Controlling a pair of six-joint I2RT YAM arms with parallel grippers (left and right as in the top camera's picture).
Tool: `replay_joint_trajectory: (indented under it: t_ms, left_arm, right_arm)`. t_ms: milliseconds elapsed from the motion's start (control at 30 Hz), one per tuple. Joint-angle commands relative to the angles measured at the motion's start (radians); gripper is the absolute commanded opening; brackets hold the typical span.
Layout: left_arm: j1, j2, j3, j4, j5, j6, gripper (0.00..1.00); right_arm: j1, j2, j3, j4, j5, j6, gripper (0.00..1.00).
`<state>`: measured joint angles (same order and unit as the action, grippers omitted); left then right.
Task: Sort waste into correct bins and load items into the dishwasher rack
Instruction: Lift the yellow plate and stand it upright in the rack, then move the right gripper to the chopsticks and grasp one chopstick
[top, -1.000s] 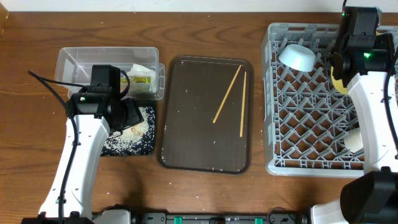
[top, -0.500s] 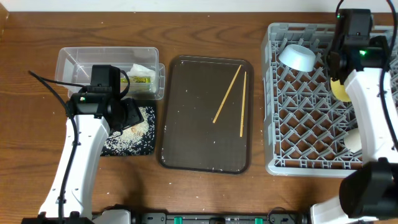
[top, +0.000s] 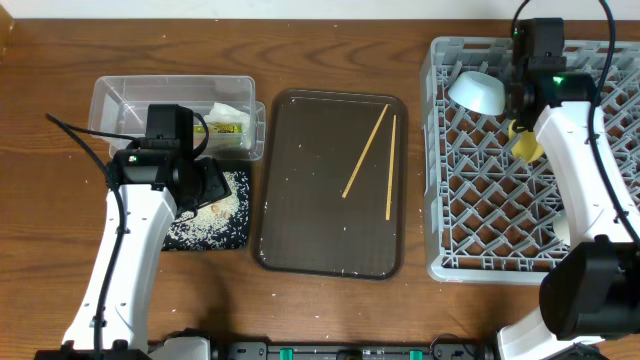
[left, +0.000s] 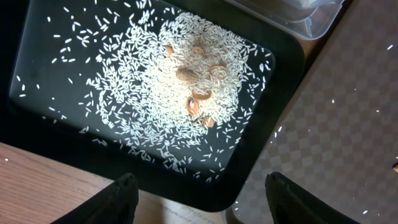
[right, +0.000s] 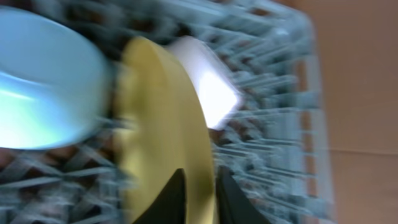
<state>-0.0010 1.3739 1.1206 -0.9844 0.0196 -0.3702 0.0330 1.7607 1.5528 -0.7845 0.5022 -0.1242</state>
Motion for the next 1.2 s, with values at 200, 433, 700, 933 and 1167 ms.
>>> replay_joint_trajectory:
  t_ms: [200,433,700,933,1167]
  left_arm:
    - [0.005,-0.008,-0.004,-0.002,-0.005,-0.009,0.68]
    - [0.005,-0.008,-0.004,-0.002,-0.005,-0.009,0.68]
    - [0.005,-0.008,-0.004,-0.002,-0.005,-0.009,0.69]
    - [0.005,-0.008,-0.004,-0.002,-0.005,-0.01,0.69]
    - [0.004,-0.008,-0.004,-0.002,-0.005,-0.009,0.68]
  right_arm:
    - [0.021,-0.018,0.001,0.017,-0.276,0.101,0.48]
    - [0.021,-0.094,0.001,0.046,-0.447,0.101,0.64]
    - [0.021,-0.137,0.001,0.058,-0.911,0.101,0.76]
    - [0.057,-0.137,0.001,0.003,-1.087,0.105,0.78]
    - [0.189,-0.103,-0.005,-0.04,-0.974,0.112,0.79]
